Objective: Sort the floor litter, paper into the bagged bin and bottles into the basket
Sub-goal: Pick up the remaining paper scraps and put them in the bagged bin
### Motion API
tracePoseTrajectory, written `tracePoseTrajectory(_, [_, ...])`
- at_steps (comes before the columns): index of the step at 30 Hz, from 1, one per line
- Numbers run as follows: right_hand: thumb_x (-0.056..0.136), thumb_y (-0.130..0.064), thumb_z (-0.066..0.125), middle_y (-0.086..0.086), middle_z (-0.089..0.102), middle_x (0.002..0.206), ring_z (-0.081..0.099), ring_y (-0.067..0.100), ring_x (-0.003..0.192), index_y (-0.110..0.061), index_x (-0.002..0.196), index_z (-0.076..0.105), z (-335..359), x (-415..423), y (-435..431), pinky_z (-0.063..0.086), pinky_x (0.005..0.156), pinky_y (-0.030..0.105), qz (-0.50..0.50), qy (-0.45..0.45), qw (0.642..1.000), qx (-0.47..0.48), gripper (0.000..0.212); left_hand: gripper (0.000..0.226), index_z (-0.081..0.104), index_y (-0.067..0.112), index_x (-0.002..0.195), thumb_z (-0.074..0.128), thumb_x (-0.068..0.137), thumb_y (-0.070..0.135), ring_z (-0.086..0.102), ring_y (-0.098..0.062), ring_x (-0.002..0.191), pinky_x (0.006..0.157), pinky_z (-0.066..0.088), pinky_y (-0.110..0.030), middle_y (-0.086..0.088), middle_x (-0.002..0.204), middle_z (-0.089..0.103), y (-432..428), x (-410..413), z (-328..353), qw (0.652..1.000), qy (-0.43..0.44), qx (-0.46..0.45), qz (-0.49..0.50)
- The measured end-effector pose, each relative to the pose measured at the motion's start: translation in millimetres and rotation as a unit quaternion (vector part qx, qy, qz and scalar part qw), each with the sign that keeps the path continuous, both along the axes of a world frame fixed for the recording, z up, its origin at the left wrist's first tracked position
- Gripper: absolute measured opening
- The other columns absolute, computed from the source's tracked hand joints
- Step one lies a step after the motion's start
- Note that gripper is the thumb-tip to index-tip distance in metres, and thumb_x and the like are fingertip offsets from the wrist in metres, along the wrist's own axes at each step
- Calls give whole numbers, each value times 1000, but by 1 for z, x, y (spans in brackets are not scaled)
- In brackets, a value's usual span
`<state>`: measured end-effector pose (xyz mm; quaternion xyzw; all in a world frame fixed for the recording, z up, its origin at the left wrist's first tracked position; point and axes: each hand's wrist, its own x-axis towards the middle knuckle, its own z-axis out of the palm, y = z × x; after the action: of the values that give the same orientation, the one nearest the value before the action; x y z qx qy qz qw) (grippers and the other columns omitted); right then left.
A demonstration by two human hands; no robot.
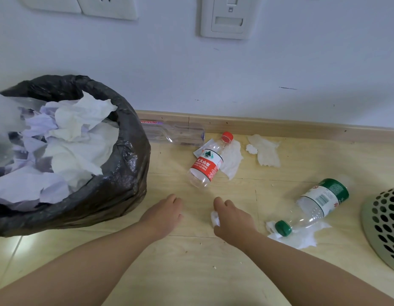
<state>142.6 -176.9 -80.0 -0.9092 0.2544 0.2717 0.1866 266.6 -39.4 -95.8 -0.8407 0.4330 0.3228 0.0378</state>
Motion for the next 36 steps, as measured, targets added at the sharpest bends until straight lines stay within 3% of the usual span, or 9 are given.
tracePoseTrajectory(5, [85,-12,47,-2,40,93,47,26,74,-17,111,36,4,2,-7,31,51,25,-4,-16,1000,21,29,10,32,15,88,38,96,17,55,-33,97,74,41,-38,-11,107,55,-1,-2,9,999,42,-26,13])
tracePoseTrajectory(8, [86,-12,46,-2,44,95,48,26,74,-20,100,33,8,4,-8,36,59,28,-14,-38,998,41,20,6,32,17,91,36,94,15,53,-32,88,65,33,-33,-7,93,51,-2,-2,13,998,40,-49,31])
tracePoseTrajectory(11, [88,-13,45,1,52,104,48,26,75,-21,98,32,13,3,-8,37,61,29,2,-56,997,51,19,13,41,16,103,38,91,11,50,-29,83,66,34,-29,-5,99,54,-4,0,16,993,57,-67,81])
tracePoseTrajectory(14, [89,-15,45,-2,53,106,53,27,78,-23,107,35,14,2,-10,41,62,29,6,-82,995,48,22,20,45,16,108,39,89,11,55,-25,82,64,37,-28,-4,104,57,-5,1,18,985,84,-80,128])
tracePoseTrajectory(18, [89,-15,47,-5,52,115,59,23,96,-41,138,25,17,4,-11,51,72,33,13,-106,993,59,59,15,50,19,88,40,88,9,65,-26,84,51,34,-25,-2,94,55,-5,0,24,969,118,-110,185])
tracePoseTrajectory(23, [91,-19,48,-5,46,113,56,19,90,-30,122,52,27,11,-14,49,65,27,-66,-151,983,75,33,15,56,16,91,43,90,9,50,-18,77,60,36,-24,-3,95,53,-13,7,43,961,98,-156,208])
tracePoseTrajectory(27, [86,-17,54,-6,40,95,53,18,77,-26,103,54,46,27,-18,46,39,25,-227,-226,932,169,20,17,55,20,88,44,90,8,43,-7,57,42,30,-11,2,79,52,-24,6,75,936,116,-232,239])
tracePoseTrajectory(32, [85,-12,57,0,54,91,56,17,72,-29,79,51,89,64,-23,51,58,30,-351,-358,831,240,18,26,52,30,74,50,91,11,47,-13,60,48,34,-15,6,65,54,-27,5,139,866,140,-395,272])
tracePoseTrajectory(36, [79,-15,60,2,59,79,59,23,71,-29,78,53,132,97,-14,52,69,35,-386,-445,747,307,16,28,49,32,79,50,92,7,53,-11,63,60,37,-11,10,69,52,-10,29,187,809,21,-527,260])
